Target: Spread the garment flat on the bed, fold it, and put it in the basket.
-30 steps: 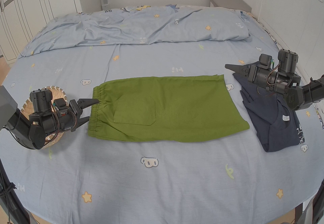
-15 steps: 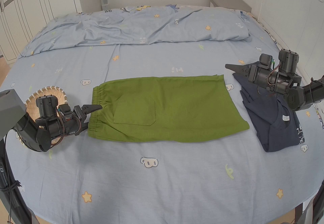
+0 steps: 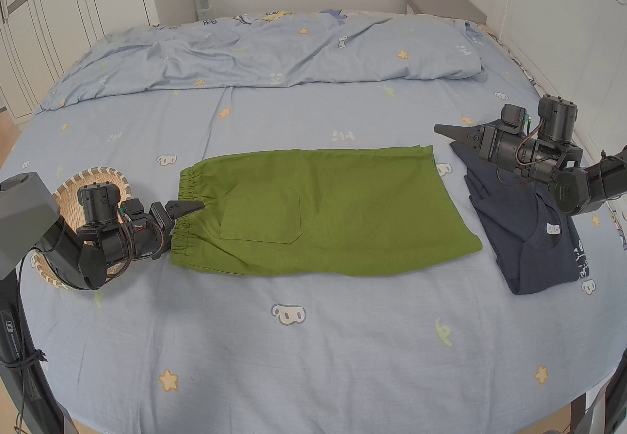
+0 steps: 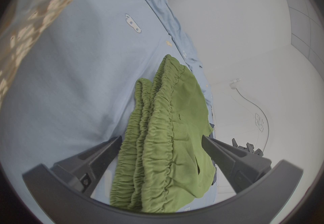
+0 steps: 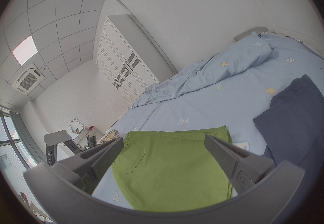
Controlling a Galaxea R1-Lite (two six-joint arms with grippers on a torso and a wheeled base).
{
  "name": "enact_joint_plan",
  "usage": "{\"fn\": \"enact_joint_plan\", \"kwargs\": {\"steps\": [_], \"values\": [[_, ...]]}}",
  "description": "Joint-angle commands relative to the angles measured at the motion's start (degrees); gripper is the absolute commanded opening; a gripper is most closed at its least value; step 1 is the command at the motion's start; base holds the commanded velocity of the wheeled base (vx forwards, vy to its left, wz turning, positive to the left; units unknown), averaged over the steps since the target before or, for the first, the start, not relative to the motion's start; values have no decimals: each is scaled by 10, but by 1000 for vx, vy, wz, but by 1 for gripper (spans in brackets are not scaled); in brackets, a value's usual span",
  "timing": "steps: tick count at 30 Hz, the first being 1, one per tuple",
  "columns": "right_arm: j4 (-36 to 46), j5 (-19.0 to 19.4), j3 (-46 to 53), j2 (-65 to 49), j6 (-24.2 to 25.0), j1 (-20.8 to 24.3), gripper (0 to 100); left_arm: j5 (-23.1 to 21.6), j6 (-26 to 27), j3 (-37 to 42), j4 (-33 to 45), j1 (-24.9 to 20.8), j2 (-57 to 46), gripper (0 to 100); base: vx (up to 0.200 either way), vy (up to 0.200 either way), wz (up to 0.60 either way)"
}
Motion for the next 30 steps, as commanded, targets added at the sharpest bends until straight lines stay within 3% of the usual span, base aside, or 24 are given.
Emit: {"fn": "enact_joint_plan", "kwargs": {"steps": [1,5,6,10,17,22,30], "values": [[0,-1,0,0,0,0,100,-1,-2,-24,16,-11,30,100,0,0,0],[0,-2,0,0,1,0,100,-2,-3,-36,34,-12,30,100,0,0,0],[0,-1,0,0,1,0,100,-3,-3,-38,38,-12,27,0,0,0,0],[0,-4,0,0,2,-2,100,-5,-3,-41,53,-11,26,0,0,0,0],[44,-6,16,3,4,-25,100,-64,-47,-41,50,6,11,0,0,0,0],[200,-7,-25,7,-11,-49,100,-75,-57,-43,50,16,-9,0,0,0,0],[278,-7,-60,53,-43,-77,100,-75,-57,-39,53,16,-34,0,0,0,0]]}}
